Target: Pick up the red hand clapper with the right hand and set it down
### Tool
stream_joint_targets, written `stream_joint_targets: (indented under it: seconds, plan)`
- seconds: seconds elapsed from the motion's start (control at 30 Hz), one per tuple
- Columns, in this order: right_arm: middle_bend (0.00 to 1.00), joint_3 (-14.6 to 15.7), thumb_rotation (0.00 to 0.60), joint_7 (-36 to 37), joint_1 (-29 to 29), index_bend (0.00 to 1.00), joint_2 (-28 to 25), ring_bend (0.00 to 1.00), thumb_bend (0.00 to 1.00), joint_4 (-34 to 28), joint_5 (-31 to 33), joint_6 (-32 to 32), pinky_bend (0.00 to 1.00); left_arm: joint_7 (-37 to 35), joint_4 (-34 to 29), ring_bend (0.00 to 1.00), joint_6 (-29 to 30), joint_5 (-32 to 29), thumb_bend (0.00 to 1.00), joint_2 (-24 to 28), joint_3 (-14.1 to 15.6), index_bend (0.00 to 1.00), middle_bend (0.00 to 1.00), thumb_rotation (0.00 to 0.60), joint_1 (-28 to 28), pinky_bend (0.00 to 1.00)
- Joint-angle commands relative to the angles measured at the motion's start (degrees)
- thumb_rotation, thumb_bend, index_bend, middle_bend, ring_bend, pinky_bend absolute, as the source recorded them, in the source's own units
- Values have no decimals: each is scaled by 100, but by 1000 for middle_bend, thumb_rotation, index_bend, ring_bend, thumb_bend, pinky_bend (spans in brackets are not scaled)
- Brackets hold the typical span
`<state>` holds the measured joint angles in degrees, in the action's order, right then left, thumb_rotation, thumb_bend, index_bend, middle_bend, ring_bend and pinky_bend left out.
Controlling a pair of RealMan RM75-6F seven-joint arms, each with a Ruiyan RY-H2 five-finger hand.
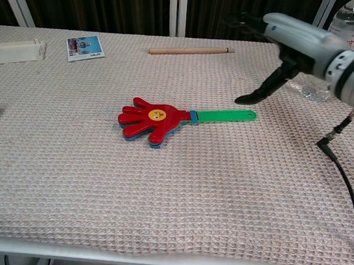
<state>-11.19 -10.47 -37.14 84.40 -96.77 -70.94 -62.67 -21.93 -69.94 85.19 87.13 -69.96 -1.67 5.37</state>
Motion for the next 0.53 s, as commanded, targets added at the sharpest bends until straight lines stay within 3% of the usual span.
stream_joint_targets:
  seconds: [0.03, 0.17, 0.23, 0.37, 0.53]
  plan:
    - [0, 747, 600, -541, 869, 0, -811, 0, 26, -554, -685, -980, 0, 27, -10, 0, -37, -4, 179, 8, -3, 36, 0, 600, 22, 14]
    - [0, 1388, 600, -495, 1629, 0, -1080, 0, 29, -305, -1171, -1731, 0, 29, -9, 0, -44, -1, 179, 11, -9, 36, 0, 600, 34, 14]
    - [0, 1540, 600, -395, 1945, 0, -1071, 0, 28, -72, -1257, -2062, 0, 19, -5, 0, -70, 3, 179, 25, -6, 36, 0, 600, 48, 14]
    - [0, 1615, 600, -186, 2469, 0, -983, 0, 28, 530, -1162, -2538, 0, 6, 8, 0, -45, 24, 178, 18, -15, 36, 0, 600, 60, 14]
    - [0, 1466, 600, 320, 2877, 0, -965, 0, 29, 1044, -972, -2852, 0, 27, 45, 0, -57, 16, 178, -21, -1, 36, 0, 600, 52, 14]
